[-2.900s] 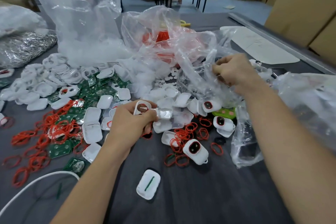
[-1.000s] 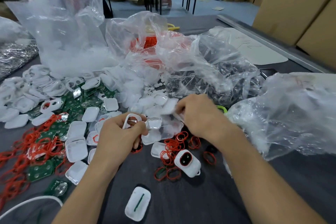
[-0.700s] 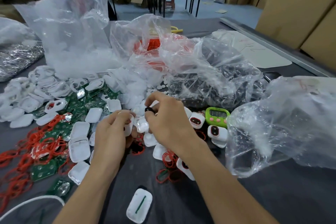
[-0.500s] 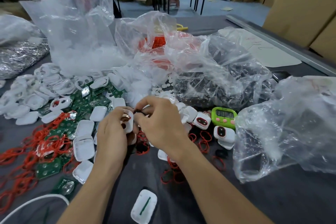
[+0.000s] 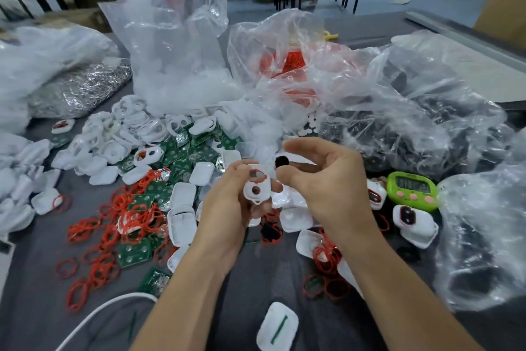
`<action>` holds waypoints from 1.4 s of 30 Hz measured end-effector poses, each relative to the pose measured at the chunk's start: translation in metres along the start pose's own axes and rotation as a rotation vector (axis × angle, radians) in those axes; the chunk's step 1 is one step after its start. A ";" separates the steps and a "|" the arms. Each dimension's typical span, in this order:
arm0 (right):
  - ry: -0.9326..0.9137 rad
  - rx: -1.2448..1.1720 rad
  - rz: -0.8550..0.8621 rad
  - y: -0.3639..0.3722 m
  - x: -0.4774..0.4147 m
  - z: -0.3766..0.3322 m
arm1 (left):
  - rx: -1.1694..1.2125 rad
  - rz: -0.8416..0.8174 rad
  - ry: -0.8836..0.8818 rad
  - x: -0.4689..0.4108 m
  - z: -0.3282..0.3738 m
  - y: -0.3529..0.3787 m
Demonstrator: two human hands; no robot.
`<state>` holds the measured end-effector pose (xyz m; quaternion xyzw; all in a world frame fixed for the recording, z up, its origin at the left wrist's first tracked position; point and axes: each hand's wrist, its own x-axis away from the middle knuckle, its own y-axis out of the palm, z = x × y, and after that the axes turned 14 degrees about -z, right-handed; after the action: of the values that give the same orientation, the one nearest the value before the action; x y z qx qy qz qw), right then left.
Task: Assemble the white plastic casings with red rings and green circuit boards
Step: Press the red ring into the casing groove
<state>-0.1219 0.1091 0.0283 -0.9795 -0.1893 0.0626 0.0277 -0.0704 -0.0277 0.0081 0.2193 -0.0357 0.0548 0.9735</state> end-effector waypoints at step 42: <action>-0.100 -0.001 -0.088 -0.007 0.005 0.002 | -0.816 0.228 0.480 0.015 -0.016 0.013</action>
<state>-0.1203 0.1174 0.0258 -0.9660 -0.2332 0.1099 0.0207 -0.0566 -0.0082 0.0006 -0.2045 0.1476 0.1917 0.9485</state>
